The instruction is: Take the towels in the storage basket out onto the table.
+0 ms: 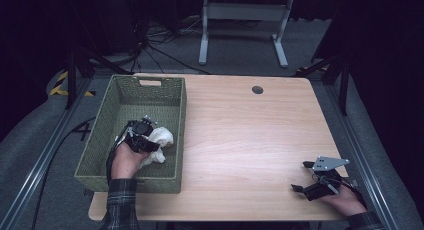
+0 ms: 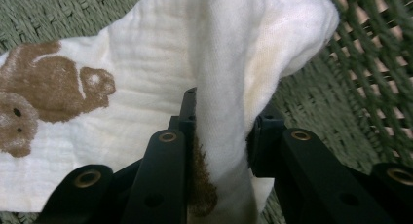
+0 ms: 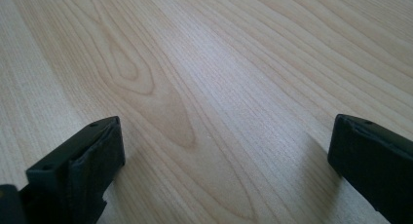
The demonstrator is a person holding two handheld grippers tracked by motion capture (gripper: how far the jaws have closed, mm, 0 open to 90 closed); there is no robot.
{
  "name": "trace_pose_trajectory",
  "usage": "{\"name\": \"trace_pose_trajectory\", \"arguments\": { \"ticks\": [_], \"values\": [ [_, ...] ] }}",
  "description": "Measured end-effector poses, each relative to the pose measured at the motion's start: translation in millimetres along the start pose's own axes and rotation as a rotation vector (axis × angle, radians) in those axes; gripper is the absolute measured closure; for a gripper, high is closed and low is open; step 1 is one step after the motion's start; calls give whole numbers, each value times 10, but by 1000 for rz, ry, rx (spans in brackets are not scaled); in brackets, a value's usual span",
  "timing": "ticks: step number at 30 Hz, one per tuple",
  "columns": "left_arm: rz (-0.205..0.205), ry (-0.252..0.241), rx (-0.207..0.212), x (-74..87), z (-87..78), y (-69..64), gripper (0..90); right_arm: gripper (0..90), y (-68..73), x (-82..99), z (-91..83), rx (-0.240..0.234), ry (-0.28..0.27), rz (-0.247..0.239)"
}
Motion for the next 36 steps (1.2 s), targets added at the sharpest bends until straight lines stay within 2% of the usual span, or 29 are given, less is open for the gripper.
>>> {"name": "trace_pose_trajectory", "arguments": {
  "ticks": [3,6,10,12,14,19,22,29,36],
  "values": [
    [-2,-42,17,-9,-50,3,743,1,0,0,0,0,0,0],
    [-13,-104,32,-20,-126,25,752,1,0,0,0,0,0,0],
    [-24,-164,30,-30,-212,50,756,1,0,0,0,-1,0,0],
    [-27,-173,24,-34,-227,53,759,1,0,0,0,-1,0,1],
    [-35,-204,27,-51,-290,57,762,1,0,0,0,-1,0,0],
    [-36,-287,5,-93,-428,68,763,1,-1,-1,0,-1,0,0],
    [-48,-336,20,-119,-524,57,763,1,-1,-1,1,-1,0,0],
    [-36,-393,28,-189,-702,20,771,2,-3,-6,4,-4,0,-2],
    [-1,-447,21,-335,-927,-35,778,2,-6,-8,5,-4,0,-6]
  ]
}}
Point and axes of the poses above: each handheld gripper's, and its own axes: z roughly forward along the jaws, x roughly out of its underside, y roughly to its left, the point moved 4 cm from there along z, roughly forward along the jaws, and after that the axes turned 13 degrees about z, right-handed, at the moved point
